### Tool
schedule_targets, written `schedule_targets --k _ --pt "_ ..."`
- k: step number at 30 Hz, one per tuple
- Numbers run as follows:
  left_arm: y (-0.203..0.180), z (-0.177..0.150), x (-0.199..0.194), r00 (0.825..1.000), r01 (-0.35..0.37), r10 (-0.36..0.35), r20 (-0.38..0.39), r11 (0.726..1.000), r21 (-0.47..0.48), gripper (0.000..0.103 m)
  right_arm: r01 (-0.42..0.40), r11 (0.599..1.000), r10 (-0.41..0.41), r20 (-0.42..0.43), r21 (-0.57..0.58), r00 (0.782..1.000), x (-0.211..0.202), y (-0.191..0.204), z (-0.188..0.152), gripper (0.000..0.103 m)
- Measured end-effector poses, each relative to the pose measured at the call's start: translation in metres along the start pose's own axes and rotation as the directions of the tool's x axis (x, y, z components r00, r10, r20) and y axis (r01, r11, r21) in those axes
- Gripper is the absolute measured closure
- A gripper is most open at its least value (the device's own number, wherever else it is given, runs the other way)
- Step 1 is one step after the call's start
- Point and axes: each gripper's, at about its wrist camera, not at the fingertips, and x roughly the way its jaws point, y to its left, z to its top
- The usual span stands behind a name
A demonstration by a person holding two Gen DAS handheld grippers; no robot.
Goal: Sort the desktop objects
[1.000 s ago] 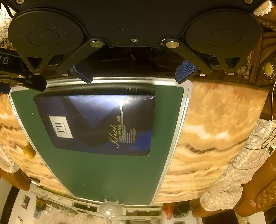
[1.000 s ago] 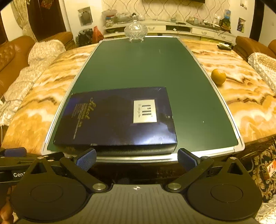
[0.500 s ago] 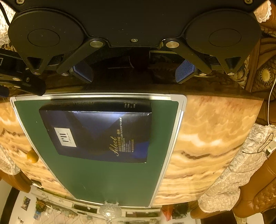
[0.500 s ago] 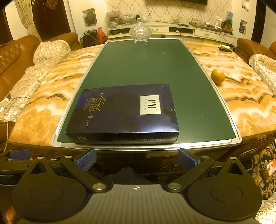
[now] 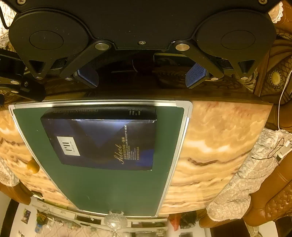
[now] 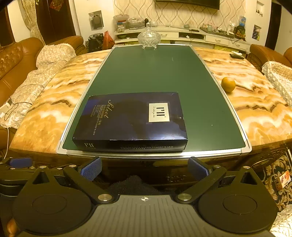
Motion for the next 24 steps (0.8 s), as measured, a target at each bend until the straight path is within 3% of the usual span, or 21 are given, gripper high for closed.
schedule_targets --k 24 --pt "-0.0045 -0.0002 0.0054 1.0 0.002 -0.002 -0.018 1.0 -0.002 0.0 0.019 1.0 -0.019 -0.008 0.002 1.0 0.0024 -0.004 -0.0023 0.0"
